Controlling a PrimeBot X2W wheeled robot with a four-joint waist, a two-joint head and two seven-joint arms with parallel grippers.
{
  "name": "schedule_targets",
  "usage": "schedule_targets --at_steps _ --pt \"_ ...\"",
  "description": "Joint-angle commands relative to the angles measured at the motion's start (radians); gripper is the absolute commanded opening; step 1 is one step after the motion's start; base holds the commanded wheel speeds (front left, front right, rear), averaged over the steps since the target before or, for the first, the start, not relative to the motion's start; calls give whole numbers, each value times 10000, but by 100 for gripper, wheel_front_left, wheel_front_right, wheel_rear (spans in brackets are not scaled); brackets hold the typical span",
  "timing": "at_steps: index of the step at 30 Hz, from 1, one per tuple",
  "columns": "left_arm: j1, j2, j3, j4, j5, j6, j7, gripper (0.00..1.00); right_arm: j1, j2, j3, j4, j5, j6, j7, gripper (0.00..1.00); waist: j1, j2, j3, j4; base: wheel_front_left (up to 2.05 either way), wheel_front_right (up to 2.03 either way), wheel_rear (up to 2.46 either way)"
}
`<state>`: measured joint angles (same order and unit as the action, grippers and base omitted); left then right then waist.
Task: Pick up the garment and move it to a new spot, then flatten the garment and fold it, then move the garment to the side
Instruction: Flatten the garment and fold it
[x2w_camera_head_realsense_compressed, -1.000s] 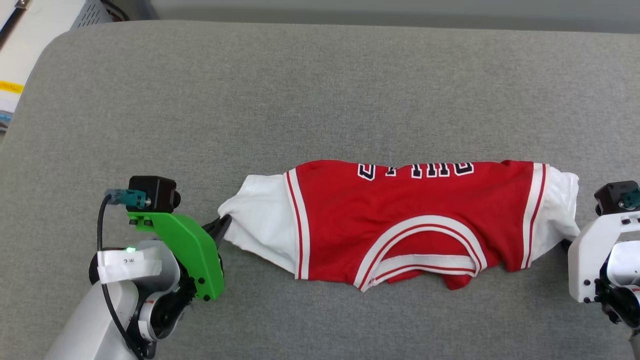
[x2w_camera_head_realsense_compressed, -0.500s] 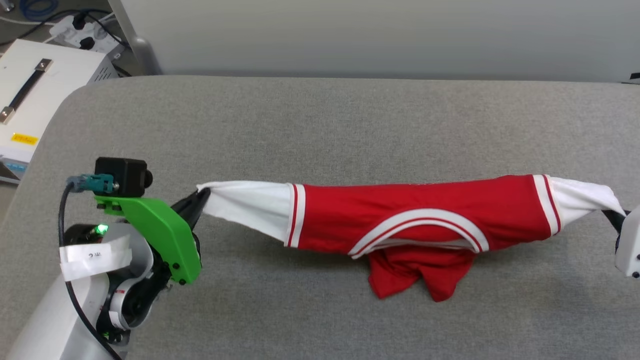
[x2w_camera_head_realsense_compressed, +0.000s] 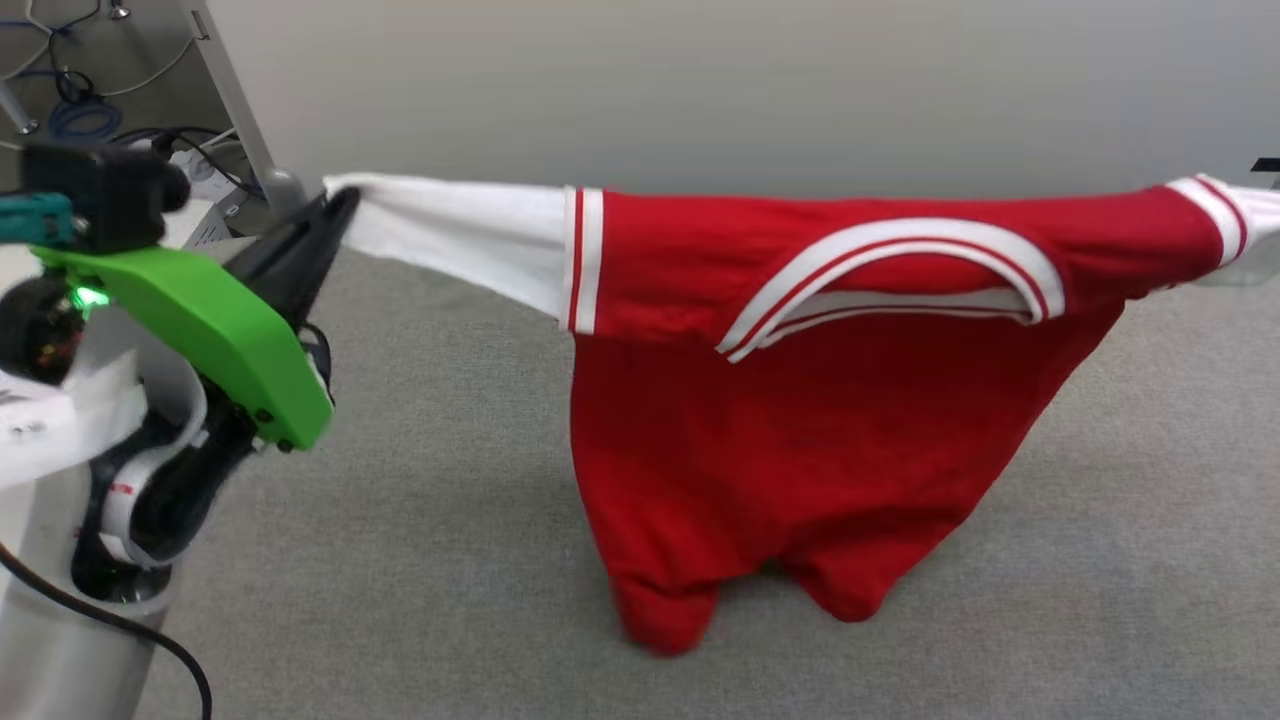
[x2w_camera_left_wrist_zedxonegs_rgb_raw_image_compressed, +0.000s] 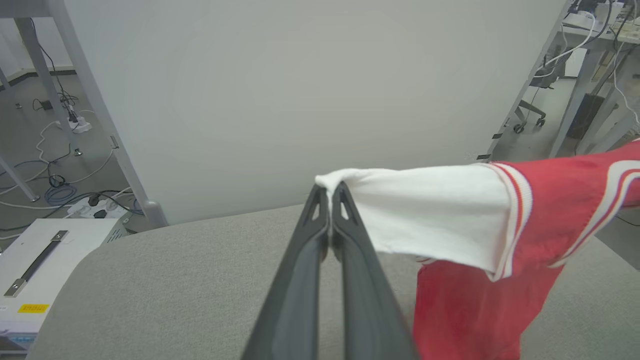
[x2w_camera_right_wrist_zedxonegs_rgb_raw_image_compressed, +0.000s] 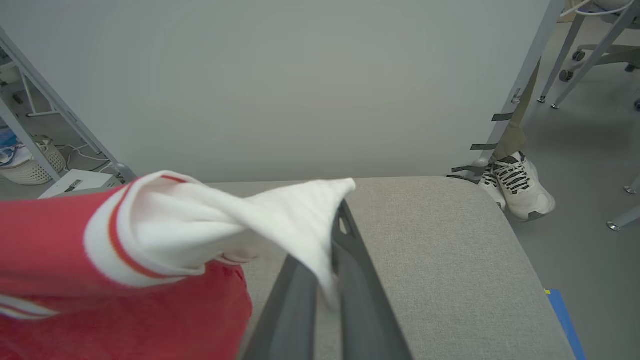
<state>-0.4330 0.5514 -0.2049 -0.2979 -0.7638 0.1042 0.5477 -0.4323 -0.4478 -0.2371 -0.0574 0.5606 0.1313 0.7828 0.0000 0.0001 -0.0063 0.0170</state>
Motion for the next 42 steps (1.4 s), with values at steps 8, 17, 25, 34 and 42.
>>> schedule_targets --at_steps 8,17,25,34,42 --pt "-1220 24 507 -200 67 150 -354 0 -1582 -76 -37 196 103 -6 -36 0 0 -1 307 -101 0 0 0" --pt "-2957 410 1016 511 337 -245 -931 0 -4431 -247 390 994 -304 -6 -757 0 0 -1 2246 -226 0 0 0" --pt "-6619 699 829 2423 924 -921 -1253 0 -7940 -364 1047 2725 -1167 -6 -1647 0 0 -1 4584 -334 0 0 0" --pt "-10324 368 245 5228 1808 -1476 -2167 0 -11285 -218 1359 5548 -2289 -6 -3592 0 0 -1 6283 -425 0 0 0" --pt "-11554 -252 -216 7101 2386 -1819 -4044 0 -12357 216 1246 7482 -2894 -6 -5496 0 0 -1 6840 -370 0 0 0"
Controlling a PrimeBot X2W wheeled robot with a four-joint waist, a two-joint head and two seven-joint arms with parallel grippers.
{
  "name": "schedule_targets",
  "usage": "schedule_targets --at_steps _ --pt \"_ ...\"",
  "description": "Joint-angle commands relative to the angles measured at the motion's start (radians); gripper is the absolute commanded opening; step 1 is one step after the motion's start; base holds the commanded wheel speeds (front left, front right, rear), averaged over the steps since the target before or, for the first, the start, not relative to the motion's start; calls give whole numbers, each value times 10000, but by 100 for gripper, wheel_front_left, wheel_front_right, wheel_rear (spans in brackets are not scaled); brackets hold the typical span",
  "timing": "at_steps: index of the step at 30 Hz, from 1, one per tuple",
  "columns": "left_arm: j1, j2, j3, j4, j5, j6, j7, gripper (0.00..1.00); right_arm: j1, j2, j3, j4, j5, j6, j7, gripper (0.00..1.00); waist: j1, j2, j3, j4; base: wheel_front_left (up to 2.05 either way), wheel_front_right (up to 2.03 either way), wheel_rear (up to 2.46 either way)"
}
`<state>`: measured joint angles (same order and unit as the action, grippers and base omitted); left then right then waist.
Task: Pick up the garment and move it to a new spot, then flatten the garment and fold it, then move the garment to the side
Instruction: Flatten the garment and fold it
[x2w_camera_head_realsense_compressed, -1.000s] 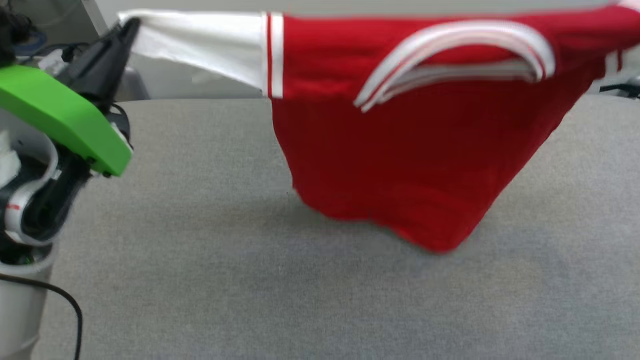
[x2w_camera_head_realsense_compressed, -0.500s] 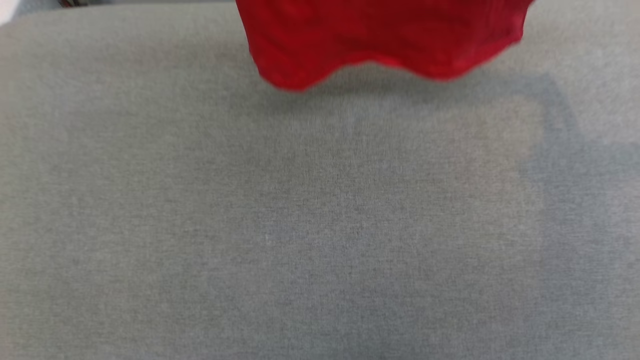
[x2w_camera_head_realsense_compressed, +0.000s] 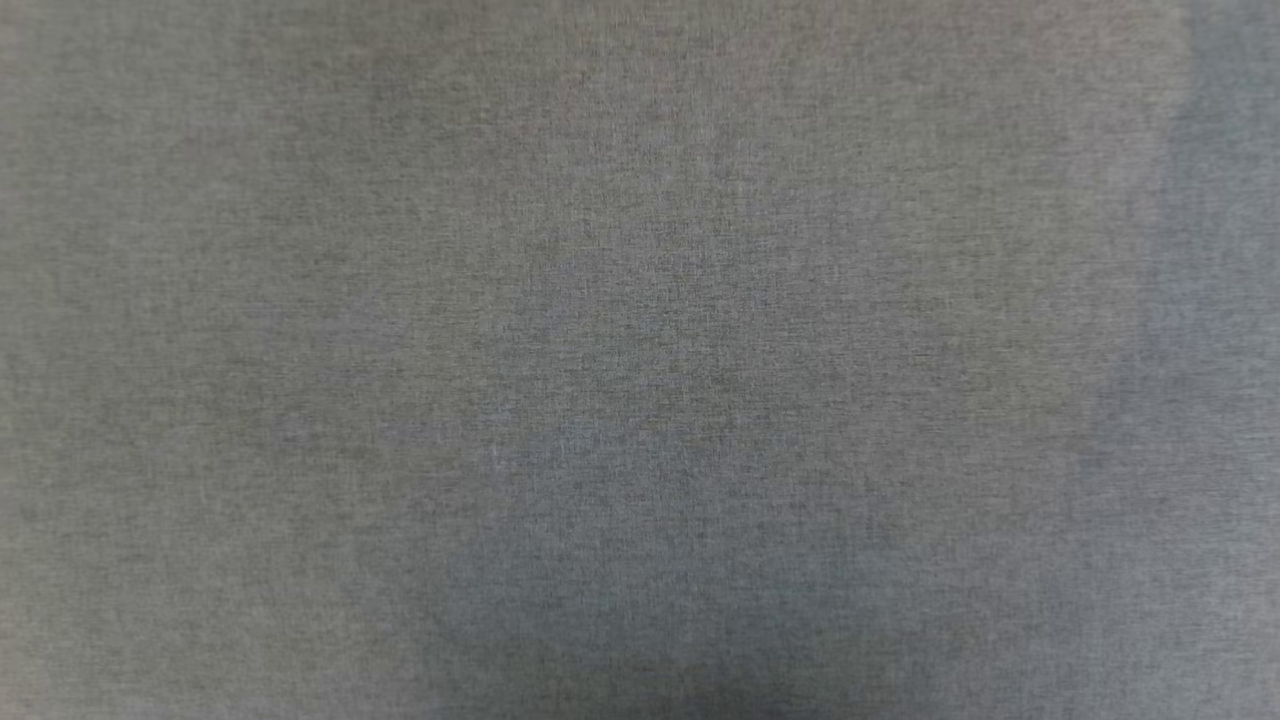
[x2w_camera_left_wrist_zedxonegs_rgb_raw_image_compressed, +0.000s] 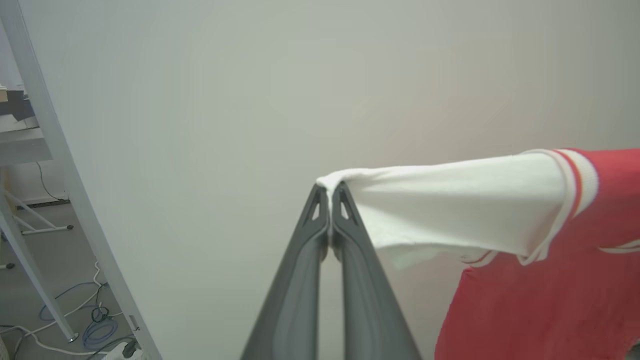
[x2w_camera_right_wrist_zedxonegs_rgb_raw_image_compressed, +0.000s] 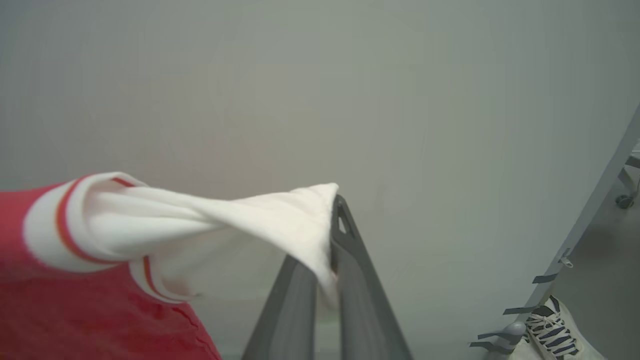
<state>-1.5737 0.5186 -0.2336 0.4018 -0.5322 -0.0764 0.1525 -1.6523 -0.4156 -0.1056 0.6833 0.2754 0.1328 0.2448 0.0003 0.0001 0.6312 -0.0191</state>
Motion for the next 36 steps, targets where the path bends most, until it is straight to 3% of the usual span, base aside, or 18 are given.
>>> schedule_targets --at_steps 1,9,17,28,36 --pt "-135 32 42 280 65 -43 -214 0 -162 -48 -101 278 2 -21 -258 0 -3 -1 483 0 0 0 0" --pt "1070 -319 -219 1361 -312 -293 -961 0 1150 433 466 1163 384 -21 -957 0 -3 -1 287 47 0 0 0" --pt "3779 -628 -330 1837 -987 -392 -1455 0 3438 231 1341 1463 1171 -21 -498 0 -3 -1 -697 84 0 0 0" --pt "7444 -449 -960 1532 -1852 -459 -224 0 6667 -480 2205 1092 2665 -21 1472 0 -3 -1 -2523 200 0 0 0" --pt "9500 -80 -1266 843 -2361 -323 1103 0 8573 -950 2150 428 3487 -21 2617 0 -3 -1 -3646 315 0 0 0"
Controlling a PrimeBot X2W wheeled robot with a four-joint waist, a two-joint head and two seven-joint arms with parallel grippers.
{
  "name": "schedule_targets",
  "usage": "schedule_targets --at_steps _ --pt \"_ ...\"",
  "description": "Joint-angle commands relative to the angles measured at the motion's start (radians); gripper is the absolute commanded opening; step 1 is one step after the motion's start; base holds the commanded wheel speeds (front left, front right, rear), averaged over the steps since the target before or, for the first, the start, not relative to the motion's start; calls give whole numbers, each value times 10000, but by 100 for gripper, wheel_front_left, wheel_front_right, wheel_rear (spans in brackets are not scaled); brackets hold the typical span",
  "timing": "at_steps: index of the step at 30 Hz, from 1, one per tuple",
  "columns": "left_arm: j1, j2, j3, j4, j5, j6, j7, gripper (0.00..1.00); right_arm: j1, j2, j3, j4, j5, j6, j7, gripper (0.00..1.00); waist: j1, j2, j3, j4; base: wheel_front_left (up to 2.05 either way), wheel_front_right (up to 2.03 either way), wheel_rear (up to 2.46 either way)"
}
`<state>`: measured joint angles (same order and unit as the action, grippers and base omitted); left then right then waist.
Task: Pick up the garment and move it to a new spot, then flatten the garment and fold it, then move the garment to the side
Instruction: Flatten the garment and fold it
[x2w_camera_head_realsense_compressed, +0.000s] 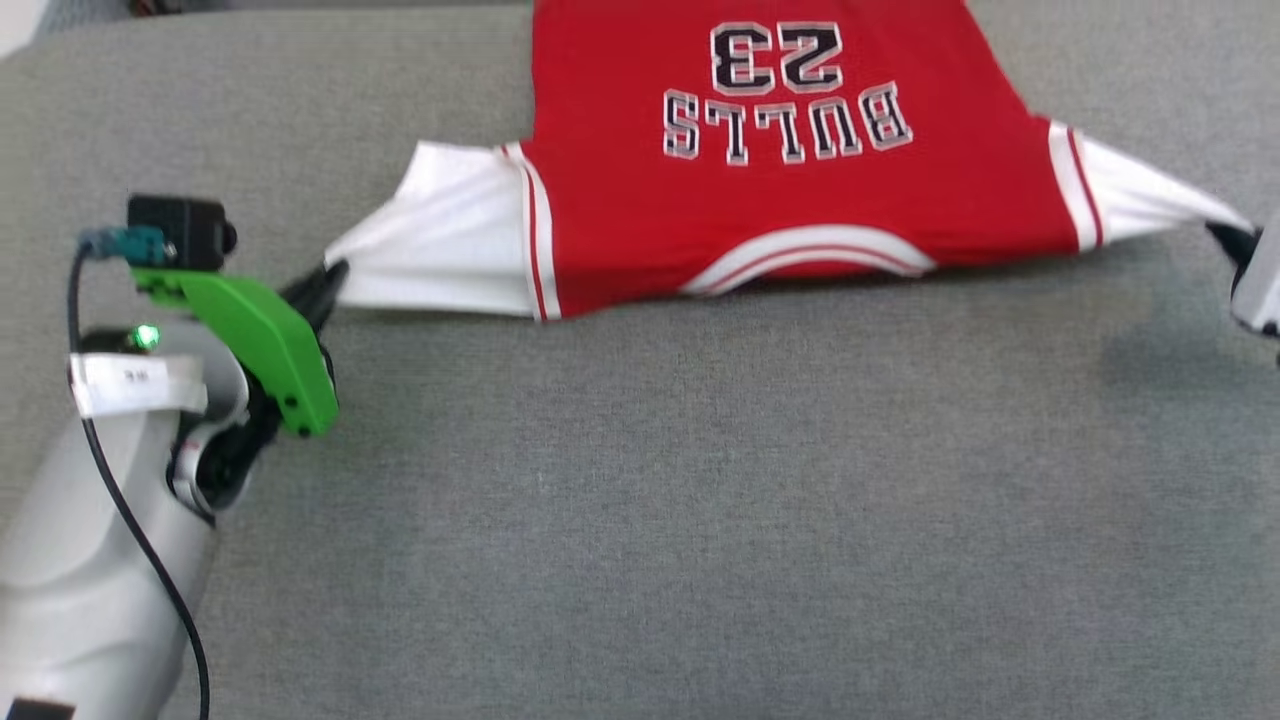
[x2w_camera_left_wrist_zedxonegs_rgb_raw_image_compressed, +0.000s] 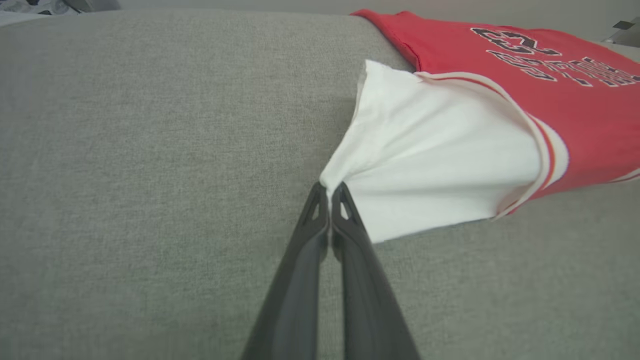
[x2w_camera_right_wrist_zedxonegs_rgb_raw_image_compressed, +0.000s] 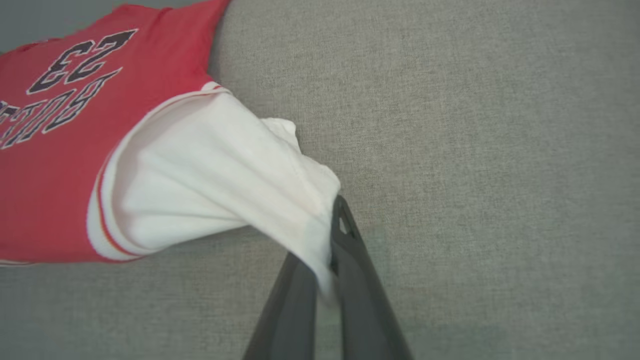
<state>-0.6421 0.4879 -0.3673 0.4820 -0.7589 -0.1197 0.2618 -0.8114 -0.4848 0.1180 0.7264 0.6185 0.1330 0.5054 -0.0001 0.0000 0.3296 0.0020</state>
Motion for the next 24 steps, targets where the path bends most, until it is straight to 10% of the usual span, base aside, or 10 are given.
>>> schedule_targets --at_steps 1,24 --pt "489 254 76 -83 -224 155 167 0 468 -294 -61 -118 134 -23 174 0 1 0 -817 108 0 0 0" --pt "6850 1070 320 -4532 -2265 1992 2181 0 6854 452 -2514 -4217 398 -23 3721 0 1 0 -3205 7 0 0 0"
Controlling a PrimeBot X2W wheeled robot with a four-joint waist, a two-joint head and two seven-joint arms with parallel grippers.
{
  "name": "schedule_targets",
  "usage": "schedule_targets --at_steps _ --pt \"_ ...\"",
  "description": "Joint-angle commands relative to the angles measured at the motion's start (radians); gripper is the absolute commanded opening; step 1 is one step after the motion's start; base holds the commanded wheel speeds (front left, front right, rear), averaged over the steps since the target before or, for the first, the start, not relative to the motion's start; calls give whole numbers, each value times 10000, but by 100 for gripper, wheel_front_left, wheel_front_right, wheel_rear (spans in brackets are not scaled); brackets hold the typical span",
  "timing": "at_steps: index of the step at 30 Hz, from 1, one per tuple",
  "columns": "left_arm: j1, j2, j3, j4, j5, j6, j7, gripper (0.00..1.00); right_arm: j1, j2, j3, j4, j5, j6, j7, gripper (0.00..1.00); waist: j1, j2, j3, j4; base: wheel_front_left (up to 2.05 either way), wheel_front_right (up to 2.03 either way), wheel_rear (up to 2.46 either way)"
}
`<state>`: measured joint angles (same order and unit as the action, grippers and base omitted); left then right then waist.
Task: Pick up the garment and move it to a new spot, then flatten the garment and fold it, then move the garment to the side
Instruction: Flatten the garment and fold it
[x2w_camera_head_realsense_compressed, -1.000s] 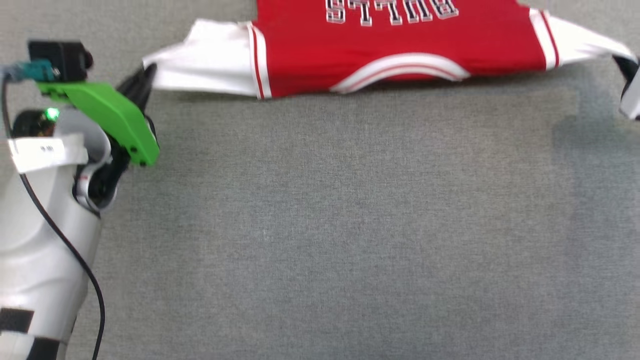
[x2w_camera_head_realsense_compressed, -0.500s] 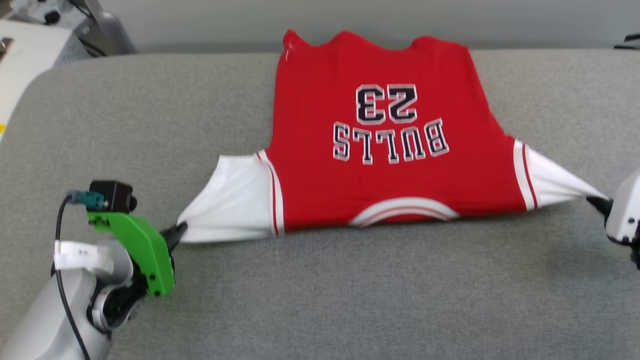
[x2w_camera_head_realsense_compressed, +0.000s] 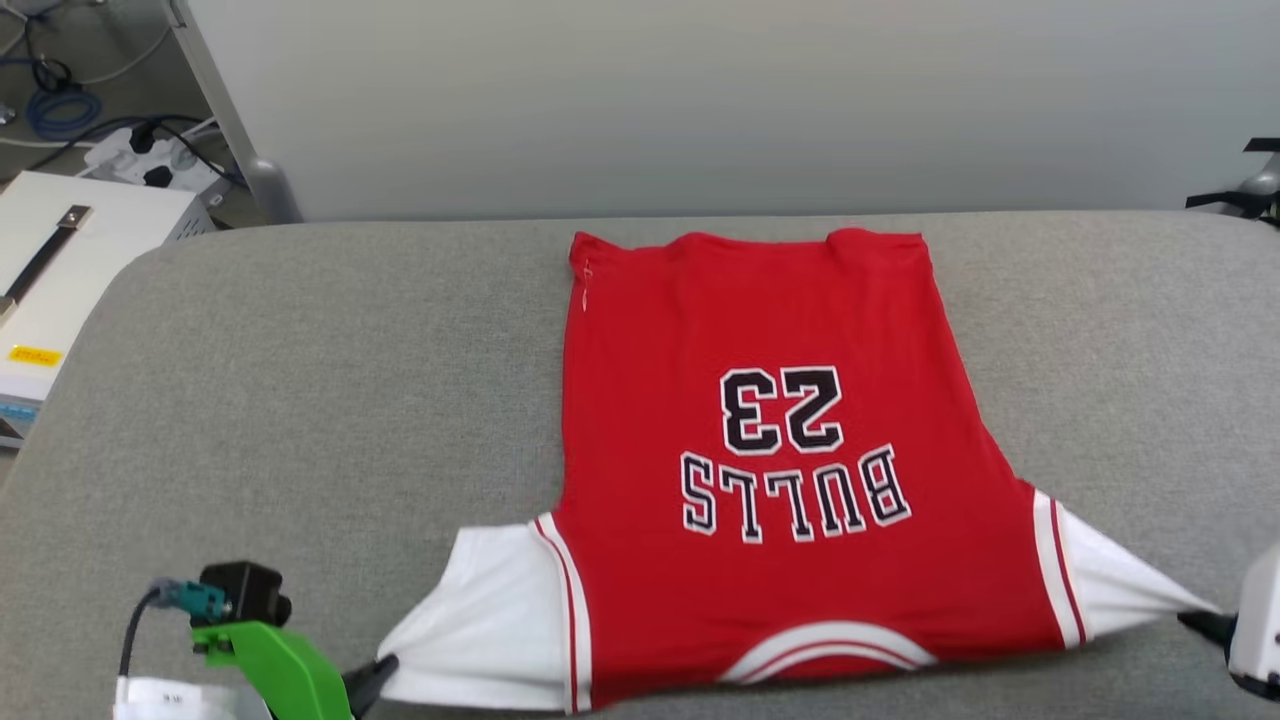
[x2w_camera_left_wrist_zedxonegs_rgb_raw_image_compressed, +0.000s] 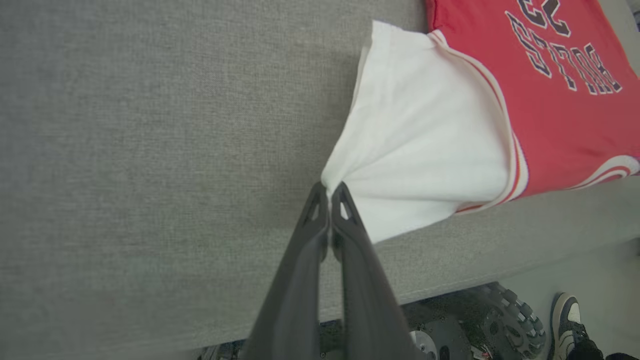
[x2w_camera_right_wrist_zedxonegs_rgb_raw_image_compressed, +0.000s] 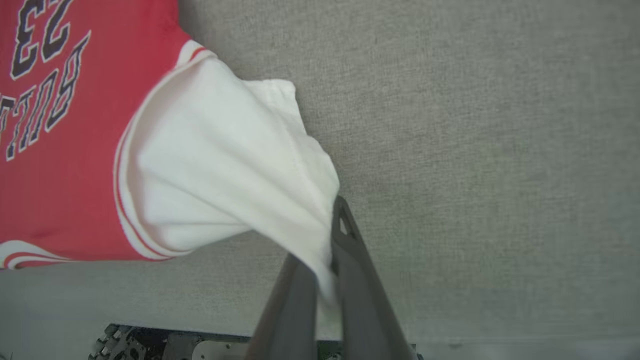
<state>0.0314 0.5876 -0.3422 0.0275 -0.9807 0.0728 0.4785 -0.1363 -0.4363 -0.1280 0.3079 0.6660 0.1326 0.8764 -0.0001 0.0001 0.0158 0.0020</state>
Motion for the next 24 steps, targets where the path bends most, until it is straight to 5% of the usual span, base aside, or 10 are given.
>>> schedule_targets --at_steps 1,10,11,12,24 --pt "303 51 70 -185 -95 153 19 0 325 99 -252 -283 -178 -19 226 0 1 -1 -57 11 0 0 0" --pt "681 375 -380 -1572 728 604 93 0 980 969 -1206 -2128 -902 -19 1523 0 1 -1 225 121 0 0 0" --pt "657 405 -437 -1741 783 628 163 0 963 986 -1217 -2372 -1014 -19 1508 42 1 -1 277 149 0 0 0" --pt "635 449 -482 -1869 848 645 217 0 955 1022 -1255 -2483 -1070 -19 1554 100 1 -1 324 170 0 0 0" --pt "369 1009 -656 -4187 1391 1365 1161 0 -1154 1042 -1495 -3942 -1212 -19 2682 100 1 -1 1935 771 0 0 0"
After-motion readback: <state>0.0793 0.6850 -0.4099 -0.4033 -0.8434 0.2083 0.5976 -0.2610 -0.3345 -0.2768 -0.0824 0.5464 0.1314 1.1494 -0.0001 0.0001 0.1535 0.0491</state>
